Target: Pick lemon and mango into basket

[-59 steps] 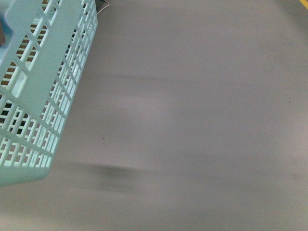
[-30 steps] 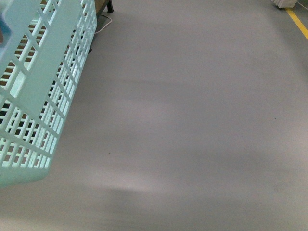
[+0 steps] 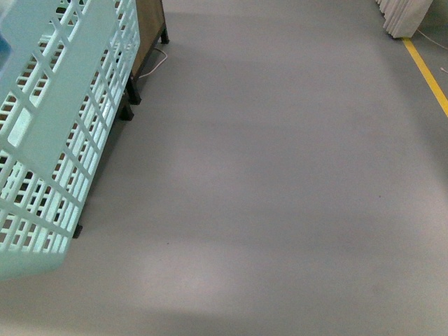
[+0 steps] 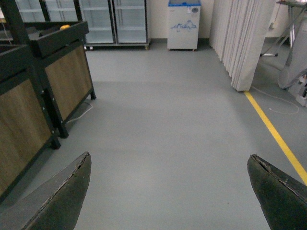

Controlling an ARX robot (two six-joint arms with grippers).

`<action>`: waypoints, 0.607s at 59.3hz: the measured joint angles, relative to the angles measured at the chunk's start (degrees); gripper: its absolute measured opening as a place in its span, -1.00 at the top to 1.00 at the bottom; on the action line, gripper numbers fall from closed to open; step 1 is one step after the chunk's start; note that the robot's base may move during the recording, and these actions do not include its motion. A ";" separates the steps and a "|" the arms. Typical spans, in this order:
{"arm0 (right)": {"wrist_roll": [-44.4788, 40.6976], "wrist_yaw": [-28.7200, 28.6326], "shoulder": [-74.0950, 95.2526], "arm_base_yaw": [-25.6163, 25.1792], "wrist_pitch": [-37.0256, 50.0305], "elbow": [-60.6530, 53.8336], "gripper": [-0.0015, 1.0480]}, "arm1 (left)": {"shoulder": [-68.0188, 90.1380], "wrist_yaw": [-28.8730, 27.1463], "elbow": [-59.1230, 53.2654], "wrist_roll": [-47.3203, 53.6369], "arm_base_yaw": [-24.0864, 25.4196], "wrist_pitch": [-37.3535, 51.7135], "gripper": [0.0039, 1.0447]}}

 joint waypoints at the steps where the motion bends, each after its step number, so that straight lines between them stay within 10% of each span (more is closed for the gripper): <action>1: -0.02 -0.02 0.00 0.00 0.00 0.00 -0.83 | 0.00 -0.02 0.00 -0.02 0.00 0.00 0.69; 36: 0.00 0.04 0.00 0.00 0.02 0.00 -0.83 | -0.02 -0.02 0.07 -0.09 0.00 0.00 0.69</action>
